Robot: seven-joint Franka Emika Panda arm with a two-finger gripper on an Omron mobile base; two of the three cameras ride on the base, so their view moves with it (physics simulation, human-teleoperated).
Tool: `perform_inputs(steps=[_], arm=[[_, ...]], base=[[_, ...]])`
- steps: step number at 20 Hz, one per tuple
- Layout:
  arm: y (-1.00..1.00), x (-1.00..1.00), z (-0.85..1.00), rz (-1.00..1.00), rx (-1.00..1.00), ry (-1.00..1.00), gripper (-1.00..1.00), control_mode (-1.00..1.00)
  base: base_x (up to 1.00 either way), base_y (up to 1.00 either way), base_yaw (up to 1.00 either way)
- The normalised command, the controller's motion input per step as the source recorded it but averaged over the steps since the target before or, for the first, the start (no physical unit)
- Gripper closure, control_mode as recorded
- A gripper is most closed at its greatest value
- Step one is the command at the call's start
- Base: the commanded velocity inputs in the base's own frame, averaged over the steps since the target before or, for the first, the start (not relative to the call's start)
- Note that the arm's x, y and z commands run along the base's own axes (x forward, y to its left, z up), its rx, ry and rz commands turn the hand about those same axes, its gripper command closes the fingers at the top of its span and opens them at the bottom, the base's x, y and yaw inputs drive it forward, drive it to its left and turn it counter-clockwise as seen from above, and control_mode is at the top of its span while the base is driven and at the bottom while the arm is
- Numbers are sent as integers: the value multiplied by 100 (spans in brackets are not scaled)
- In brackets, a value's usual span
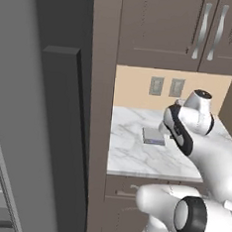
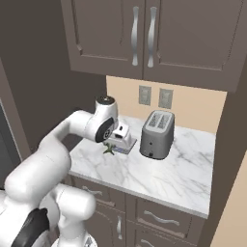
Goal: Take the fish from the fridge and place it on the digital scale on the counter by the fridge. Wait a few seconds for a reading, then move it to the plate on the dining counter.
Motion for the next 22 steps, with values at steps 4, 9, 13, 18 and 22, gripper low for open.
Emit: perform_inputs(steps=[4, 9, 13, 18, 22], arm=[[0, -100, 90, 0, 0, 0, 100, -100], [0, -100, 93, 0, 0, 0, 100, -100], [0, -100, 94, 2, 0, 0, 100, -100], [0, -100, 87, 6, 0, 0, 100, -100], [0, -87, 46, 9, 0, 0, 100, -100]], base=[[0, 0, 0], [0, 0, 0], [0, 0, 0], [0, 0, 0], [0, 0, 0]])
